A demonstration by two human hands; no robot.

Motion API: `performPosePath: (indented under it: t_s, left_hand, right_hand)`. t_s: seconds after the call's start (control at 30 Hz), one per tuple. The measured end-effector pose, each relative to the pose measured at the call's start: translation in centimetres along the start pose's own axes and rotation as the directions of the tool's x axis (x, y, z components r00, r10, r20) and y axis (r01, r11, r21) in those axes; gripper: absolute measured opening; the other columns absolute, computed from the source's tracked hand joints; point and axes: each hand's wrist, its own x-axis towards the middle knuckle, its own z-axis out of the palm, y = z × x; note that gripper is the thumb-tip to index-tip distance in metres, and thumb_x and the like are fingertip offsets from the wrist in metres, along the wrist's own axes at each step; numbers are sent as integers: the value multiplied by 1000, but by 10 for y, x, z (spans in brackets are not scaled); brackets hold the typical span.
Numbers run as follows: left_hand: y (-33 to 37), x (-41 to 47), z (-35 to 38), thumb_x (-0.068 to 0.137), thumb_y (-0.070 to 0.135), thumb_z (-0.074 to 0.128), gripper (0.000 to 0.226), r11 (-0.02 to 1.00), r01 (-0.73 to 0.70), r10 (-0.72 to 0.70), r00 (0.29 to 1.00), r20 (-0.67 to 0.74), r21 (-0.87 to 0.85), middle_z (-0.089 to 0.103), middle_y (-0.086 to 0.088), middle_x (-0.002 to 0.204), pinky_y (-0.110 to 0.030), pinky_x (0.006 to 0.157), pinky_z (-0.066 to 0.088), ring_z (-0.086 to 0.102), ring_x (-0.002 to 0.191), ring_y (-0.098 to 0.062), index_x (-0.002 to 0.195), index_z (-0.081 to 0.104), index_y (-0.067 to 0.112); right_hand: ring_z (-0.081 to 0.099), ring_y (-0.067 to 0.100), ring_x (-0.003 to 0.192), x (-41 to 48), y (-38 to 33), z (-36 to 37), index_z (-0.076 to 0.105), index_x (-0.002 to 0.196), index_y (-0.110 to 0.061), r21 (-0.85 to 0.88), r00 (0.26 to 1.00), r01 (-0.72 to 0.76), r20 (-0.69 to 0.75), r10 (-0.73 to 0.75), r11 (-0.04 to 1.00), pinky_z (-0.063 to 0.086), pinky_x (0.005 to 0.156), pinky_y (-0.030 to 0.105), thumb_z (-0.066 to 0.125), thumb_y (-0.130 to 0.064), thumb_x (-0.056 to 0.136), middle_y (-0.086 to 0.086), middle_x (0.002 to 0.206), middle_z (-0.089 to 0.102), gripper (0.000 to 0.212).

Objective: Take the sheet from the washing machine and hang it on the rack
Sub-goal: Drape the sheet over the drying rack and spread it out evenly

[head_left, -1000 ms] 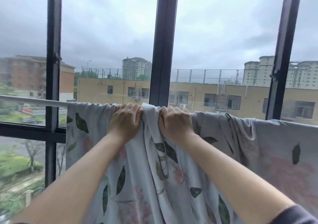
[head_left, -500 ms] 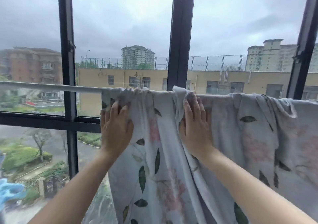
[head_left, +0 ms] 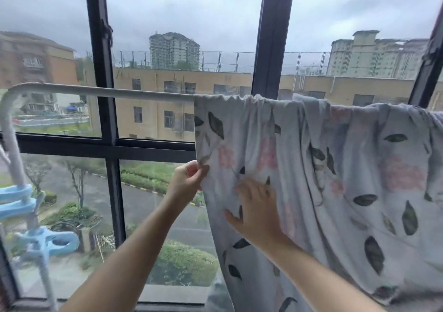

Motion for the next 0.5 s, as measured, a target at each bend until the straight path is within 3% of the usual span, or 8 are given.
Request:
performPosePath:
  t_s: [0.1, 0.17, 0.23, 0.3, 0.37, 0.5]
  left_hand:
    - [12, -7, 1, 93, 5, 56, 12, 1000, 18, -17, 992, 128, -10, 68, -4, 73, -24, 55, 54, 64, 58, -9, 93, 66, 1]
    - [16, -12, 0, 96, 5, 51, 17, 998, 62, -53, 972, 229, -30, 68, -9, 79, -25, 59, 57, 67, 62, -11, 103, 64, -4]
    - [15, -15, -3, 98, 8, 47, 21, 996, 81, -71, 956, 283, -26, 70, -10, 86, -28, 64, 59, 69, 73, -14, 107, 63, -1]
    - [2, -15, -5, 98, 10, 47, 21, 998, 55, -62, 969, 240, 35, 71, -9, 96, -31, 69, 57, 69, 89, -18, 107, 64, 3]
    - [-18, -10, -3, 94, 13, 55, 17, 985, 44, -65, 991, 120, 166, 67, -6, 106, -33, 75, 56, 65, 101, -23, 109, 61, 10]
    - [-47, 7, 10, 82, 25, 71, 68, 923, 67, -59, 998, -32, 380, 39, -6, 139, -39, 104, 41, 44, 124, -20, 138, 35, 14]
  right_hand:
    - [55, 17, 85, -6, -18, 9, 62, 93, -20, -43, 993, -6, 121, 11, 999, 45, 73, 35, 55, -57, 71, -4, 88, 61, 44]
    - [55, 17, 70, -12, -23, 12, 58, 85, -18, 20, 982, -69, 177, 65, 997, 49, 63, 30, 55, -38, 76, -4, 73, 56, 22]
    - [51, 20, 57, -15, -21, 10, 50, 80, -17, 113, 950, -229, 243, 197, 967, 42, 51, 30, 47, -19, 85, -4, 61, 46, 6]
    - [52, 24, 55, -20, -13, 5, 52, 92, -16, 232, 890, -416, 302, 342, 879, 36, 49, 32, 41, -14, 92, -1, 56, 45, 11]
    - [54, 27, 54, -24, 4, -3, 57, 99, -12, 327, 866, -500, 226, 447, 802, 40, 51, 35, 38, -16, 90, 7, 58, 52, 21]
    - [57, 35, 66, -23, 45, -25, 58, 92, -3, 276, 833, -547, 79, 548, 791, 46, 60, 43, 41, -15, 85, 18, 72, 60, 22]
